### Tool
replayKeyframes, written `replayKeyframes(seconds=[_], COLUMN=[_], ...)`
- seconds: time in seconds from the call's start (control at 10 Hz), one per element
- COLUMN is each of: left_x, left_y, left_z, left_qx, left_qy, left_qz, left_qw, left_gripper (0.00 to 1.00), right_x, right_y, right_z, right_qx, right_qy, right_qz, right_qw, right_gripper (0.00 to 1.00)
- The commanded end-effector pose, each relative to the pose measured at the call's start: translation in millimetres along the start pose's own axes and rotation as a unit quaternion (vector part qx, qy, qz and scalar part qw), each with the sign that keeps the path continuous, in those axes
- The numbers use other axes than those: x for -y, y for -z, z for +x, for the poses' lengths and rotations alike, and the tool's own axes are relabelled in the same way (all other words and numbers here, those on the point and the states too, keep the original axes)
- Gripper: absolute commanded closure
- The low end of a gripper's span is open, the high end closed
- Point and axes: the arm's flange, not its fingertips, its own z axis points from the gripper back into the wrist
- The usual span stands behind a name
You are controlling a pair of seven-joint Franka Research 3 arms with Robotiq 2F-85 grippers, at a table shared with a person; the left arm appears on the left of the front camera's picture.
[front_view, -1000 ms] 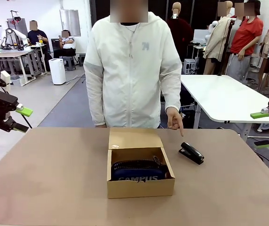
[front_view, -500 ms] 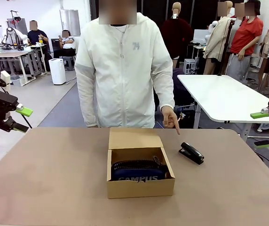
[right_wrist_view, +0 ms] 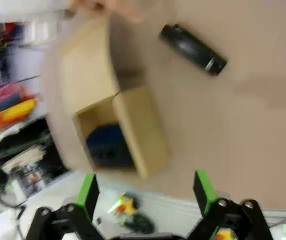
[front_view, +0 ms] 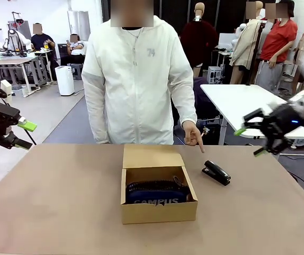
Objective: Pack the items into the box.
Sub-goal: Pick up the item indicated by the person and place it inside the Mailer Box.
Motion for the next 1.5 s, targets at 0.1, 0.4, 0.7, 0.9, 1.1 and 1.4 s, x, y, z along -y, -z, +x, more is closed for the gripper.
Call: replayKeyframes(seconds=[0.1,0.4,0.7,0.9,1.1,1.4], left_x=[-1,-1,-1,-1,-1,-1], left_y=[-3,-3,-3,-3,-3,-3], left_z=[-1,-1,-1,-1,-1,-1], left_qx=[-0.004,-0.004,-0.004,-0.004,-0.004,-0.004], left_qy=[0.006,0.006,0.006,0.006,0.006,0.006], left_qz=[-0.002,-0.002,-0.002,-0.002,-0.002,-0.002], left_qw=[1.0,1.0,1.0,1.0,1.0,1.0], left_gripper=[0.0,0.0,0.0,0.0,0.0,0.0], right_x=[-22,-19,-19,-15,-33,-53], right_y=[69,85,85,86,105,139], right_z=[27,21,21,22,55,104], right_qx=[-0.005,0.011,0.011,0.009,-0.034,-0.044], right_qy=[-0.016,-0.027,-0.027,-0.024,-0.026,0.016], right_qz=[-0.252,-0.21,-0.21,-0.228,-0.275,-0.342], right_qw=[0.968,0.977,0.977,0.973,0.961,0.939], right_gripper=[0.0,0.0,0.0,0.0,0.0,0.0])
